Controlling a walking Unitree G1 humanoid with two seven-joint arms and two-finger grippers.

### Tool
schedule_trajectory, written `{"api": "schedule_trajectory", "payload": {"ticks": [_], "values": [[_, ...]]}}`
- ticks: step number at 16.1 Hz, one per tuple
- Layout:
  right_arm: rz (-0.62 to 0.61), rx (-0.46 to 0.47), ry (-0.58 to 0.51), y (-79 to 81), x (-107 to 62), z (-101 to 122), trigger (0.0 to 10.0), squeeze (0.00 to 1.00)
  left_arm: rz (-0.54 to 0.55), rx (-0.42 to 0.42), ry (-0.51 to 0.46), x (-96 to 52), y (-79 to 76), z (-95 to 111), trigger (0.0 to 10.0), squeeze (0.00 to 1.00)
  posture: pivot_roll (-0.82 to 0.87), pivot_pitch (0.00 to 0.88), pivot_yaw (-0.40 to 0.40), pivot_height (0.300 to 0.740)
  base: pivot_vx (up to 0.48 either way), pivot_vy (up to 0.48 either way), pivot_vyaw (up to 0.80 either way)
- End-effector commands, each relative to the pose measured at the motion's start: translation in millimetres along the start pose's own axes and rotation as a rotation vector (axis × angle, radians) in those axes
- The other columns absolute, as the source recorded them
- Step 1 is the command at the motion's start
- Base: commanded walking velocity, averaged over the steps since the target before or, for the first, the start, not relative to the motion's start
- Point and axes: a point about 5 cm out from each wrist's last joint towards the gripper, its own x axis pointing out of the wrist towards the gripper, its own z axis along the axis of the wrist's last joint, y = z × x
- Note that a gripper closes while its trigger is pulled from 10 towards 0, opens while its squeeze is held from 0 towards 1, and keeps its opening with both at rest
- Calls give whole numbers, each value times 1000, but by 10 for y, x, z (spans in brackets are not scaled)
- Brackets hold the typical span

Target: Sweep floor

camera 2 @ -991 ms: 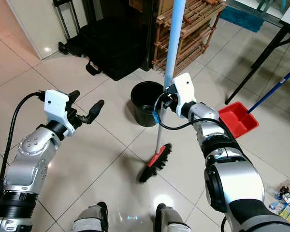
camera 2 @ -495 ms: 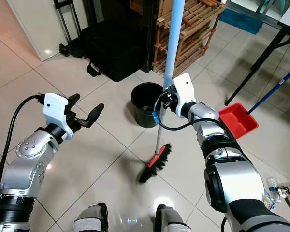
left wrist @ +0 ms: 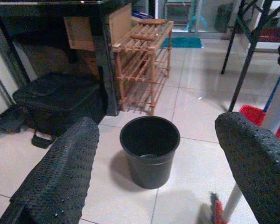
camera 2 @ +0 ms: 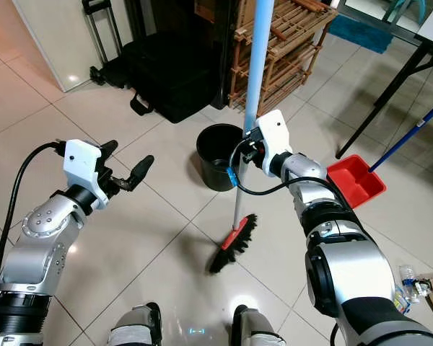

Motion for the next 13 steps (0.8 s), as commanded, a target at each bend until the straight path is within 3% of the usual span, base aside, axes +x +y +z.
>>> {"api": "schedule_trajectory", "payload": {"ticks": [1,5,9,13], "values": [[9,-25,-7,-36,-34,8,10000,0,1,6,8,-20,-13,-29,10000,0,77,169,-57,740,0,0,0],[135,-69,19,25,-40,-1,10000,0,-35,12,21,-66,-41,-34,10000,0,84,199,-66,740,0,0,0],[330,-80,25,34,-98,60,10000,0,-224,-2,37,-177,-238,4,10000,0,85,226,-69,740,0,0,0],[436,-52,43,43,-162,20,10000,0,-378,-23,20,-259,-401,117,10000,0,87,232,-76,740,0,0,0]]}}
